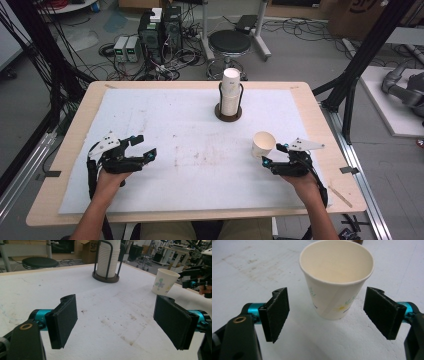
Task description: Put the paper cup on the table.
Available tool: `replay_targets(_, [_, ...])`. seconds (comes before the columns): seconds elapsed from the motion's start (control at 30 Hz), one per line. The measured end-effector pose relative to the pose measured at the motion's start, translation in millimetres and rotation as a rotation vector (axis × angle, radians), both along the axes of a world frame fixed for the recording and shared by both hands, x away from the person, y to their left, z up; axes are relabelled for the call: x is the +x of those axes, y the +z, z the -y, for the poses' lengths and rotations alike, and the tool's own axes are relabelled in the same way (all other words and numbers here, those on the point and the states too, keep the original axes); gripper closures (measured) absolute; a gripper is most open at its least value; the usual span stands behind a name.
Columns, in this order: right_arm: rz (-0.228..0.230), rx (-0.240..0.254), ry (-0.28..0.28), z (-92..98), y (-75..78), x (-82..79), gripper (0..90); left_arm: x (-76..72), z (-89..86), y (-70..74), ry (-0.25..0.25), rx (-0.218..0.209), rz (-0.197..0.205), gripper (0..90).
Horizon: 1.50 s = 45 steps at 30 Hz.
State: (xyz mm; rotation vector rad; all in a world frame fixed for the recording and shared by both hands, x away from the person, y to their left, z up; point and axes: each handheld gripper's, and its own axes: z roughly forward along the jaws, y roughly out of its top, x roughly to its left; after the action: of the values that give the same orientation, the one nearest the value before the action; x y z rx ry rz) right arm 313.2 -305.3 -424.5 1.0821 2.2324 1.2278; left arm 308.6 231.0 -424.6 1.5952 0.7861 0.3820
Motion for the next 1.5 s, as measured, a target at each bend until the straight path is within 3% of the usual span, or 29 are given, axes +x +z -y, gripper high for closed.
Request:
replay_targets(0.27, [0.081, 0.039, 0.004, 2.4, 10.4, -23.4, 21.3, -2.4, -1.8, 0.6, 0.005, 0.001, 0.018, 19.3])
replay_targets(0.43, [0.138, 0.066, 0.027, 1.5, 16.8, -29.6, 21.3, -3.4, -2.1, 0.8, -0.005, -0.004, 0.023, 19.4])
replay_targets(0.67, [0.148, 0.082, 0.035, -1.6, 24.6, -31.4, 21.5, -9.8, -5.9, 2.0, 0.005, -0.001, 0.032, 19.7])
replay_targets(0.93, [0.158, 0.07, 0.045, -5.3, 28.4, -32.4, 21.5, -17.2, -8.0, 3.4, 0.01, 0.01, 0.042, 19.7])
replay_targets(1.5, [0.18, 0.094, 0.046, -1.9, 30.7, -34.3, 21.4, -16.6, -6.7, 3.6, 0.003, 0.013, 0.045, 20.0])
